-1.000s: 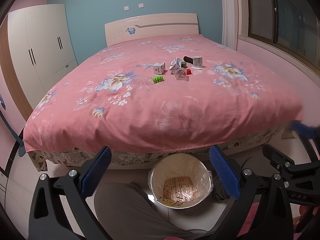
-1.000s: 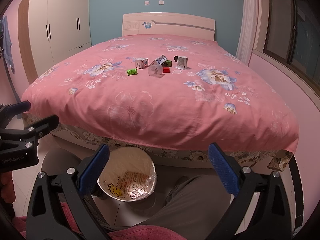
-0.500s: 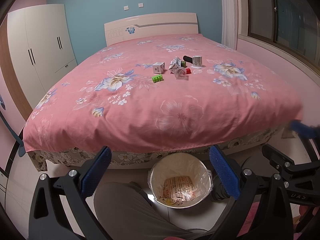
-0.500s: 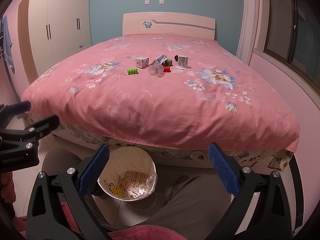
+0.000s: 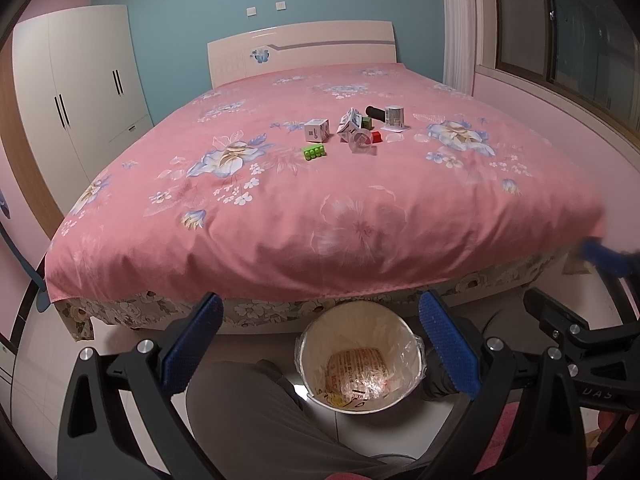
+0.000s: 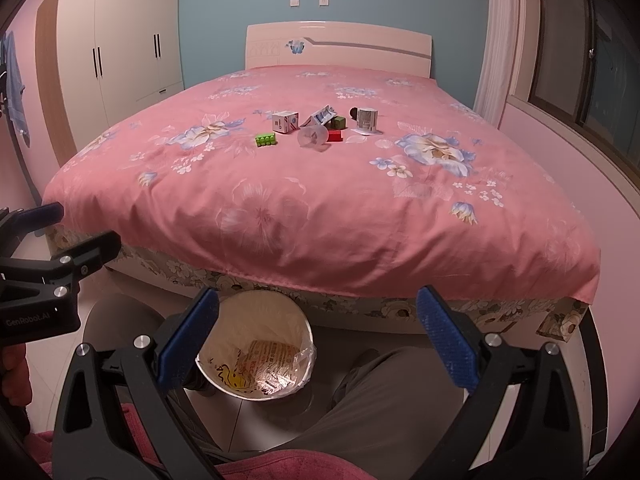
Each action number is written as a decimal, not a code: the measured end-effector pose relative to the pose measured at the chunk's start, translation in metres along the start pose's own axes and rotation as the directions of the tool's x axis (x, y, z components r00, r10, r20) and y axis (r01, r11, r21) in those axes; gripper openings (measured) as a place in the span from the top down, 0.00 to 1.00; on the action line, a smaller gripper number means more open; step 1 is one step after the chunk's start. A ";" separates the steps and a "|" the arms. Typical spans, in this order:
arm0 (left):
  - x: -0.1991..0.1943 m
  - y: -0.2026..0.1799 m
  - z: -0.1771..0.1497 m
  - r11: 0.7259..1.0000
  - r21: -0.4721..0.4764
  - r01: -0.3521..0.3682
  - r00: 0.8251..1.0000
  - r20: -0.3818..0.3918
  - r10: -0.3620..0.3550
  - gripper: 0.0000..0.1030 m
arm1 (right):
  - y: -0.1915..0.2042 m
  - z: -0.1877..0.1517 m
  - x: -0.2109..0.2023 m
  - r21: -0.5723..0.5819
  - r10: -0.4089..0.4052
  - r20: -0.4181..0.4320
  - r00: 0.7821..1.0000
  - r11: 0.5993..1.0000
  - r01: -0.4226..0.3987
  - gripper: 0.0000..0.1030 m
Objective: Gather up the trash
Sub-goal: 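Move both tools over the bed toward the green brick and clear cup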
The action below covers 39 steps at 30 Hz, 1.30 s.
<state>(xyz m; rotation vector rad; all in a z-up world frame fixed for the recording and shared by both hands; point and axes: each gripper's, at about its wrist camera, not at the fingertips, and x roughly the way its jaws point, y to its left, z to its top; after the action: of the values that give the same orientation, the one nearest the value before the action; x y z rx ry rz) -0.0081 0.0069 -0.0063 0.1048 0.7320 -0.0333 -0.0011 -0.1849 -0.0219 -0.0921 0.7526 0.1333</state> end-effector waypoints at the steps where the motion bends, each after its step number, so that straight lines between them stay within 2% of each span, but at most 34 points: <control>1: 0.002 -0.002 0.002 1.000 0.001 0.000 1.000 -0.002 0.000 0.03 | 0.000 -0.001 0.000 0.000 0.001 0.000 1.000 1.000 -0.001 0.06; 10: 0.019 -0.002 0.007 1.000 0.002 0.018 0.999 -0.050 -0.018 0.03 | -0.001 -0.002 0.012 0.013 0.026 -0.022 0.999 1.000 -0.025 0.06; 16: 0.040 0.001 0.028 1.000 0.006 0.022 0.998 -0.053 -0.021 0.03 | -0.015 0.013 0.030 0.027 0.013 -0.025 1.000 1.000 -0.012 0.06; 23: 0.083 0.009 0.073 1.000 -0.007 0.024 0.998 -0.064 -0.024 0.03 | -0.037 0.060 0.059 0.038 0.013 -0.009 1.000 0.999 -0.013 0.06; 30: 0.132 0.017 0.121 0.999 -0.020 0.042 0.995 -0.092 -0.043 0.03 | -0.040 0.117 0.091 0.024 0.020 0.025 0.999 1.000 -0.021 0.06; 39: 0.211 0.029 0.175 1.000 -0.002 0.015 0.995 -0.101 -0.015 0.03 | -0.043 0.176 0.170 0.048 0.035 0.002 0.999 0.998 -0.035 0.06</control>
<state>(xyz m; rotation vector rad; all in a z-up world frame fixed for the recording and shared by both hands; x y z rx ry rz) 0.2675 0.0184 -0.0160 0.1001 0.8340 -0.0419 0.2467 -0.1894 -0.0093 -0.0331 0.7559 0.1490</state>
